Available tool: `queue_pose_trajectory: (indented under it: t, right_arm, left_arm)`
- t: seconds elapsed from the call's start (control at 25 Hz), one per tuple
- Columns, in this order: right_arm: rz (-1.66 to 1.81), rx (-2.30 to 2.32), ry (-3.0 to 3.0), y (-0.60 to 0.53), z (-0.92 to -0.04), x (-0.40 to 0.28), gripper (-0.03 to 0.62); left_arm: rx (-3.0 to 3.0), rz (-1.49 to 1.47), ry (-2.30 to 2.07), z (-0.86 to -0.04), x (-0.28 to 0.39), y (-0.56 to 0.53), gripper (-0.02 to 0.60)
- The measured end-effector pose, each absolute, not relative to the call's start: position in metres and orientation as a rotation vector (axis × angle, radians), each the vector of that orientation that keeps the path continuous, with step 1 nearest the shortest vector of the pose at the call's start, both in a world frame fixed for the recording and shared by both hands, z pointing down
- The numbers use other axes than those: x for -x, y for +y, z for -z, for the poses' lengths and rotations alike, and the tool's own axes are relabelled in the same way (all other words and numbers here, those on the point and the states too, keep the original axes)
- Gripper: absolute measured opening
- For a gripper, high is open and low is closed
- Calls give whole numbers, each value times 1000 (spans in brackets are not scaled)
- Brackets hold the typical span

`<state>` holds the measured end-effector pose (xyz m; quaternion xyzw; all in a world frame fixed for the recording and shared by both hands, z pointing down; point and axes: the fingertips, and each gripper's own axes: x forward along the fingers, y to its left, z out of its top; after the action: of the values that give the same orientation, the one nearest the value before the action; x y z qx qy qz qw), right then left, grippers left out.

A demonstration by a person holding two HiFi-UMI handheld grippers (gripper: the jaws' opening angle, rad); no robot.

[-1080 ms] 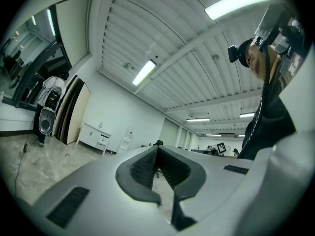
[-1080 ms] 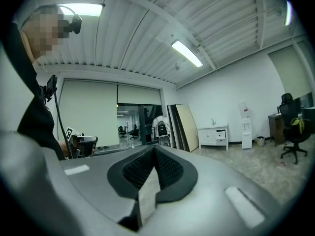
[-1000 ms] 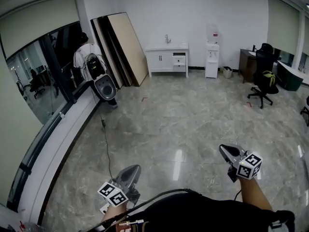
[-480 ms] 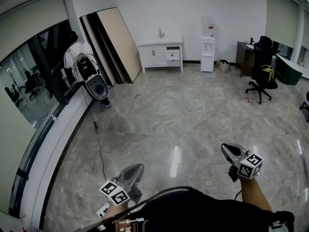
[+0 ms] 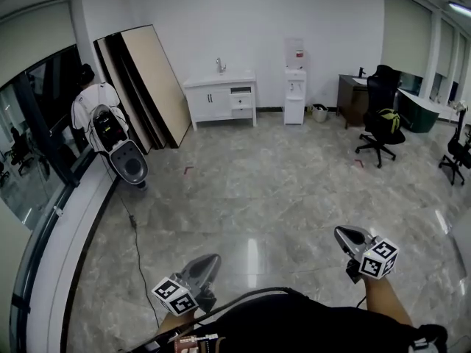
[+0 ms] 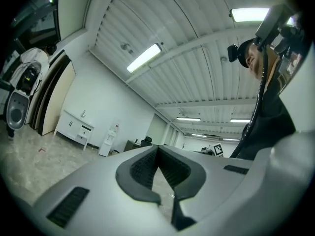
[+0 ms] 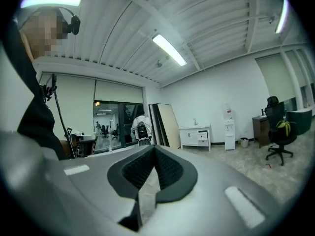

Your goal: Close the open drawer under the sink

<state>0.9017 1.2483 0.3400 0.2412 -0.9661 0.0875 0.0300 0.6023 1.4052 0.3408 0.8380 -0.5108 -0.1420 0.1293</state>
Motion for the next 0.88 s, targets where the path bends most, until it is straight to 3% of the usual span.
queue_pose_trajectory:
  t: [0.32,0.88]
  right_arm:
    - [-242,-759,-2990,1195,-325,-777,-2]
    - [-227,-515,-2984,1102,-339,-636,-2]
  left_arm:
    - [-2467,400,-1473,-328,-481,1344,-2]
    - [-2300,446,-1629,-362,-368,1295,-2]
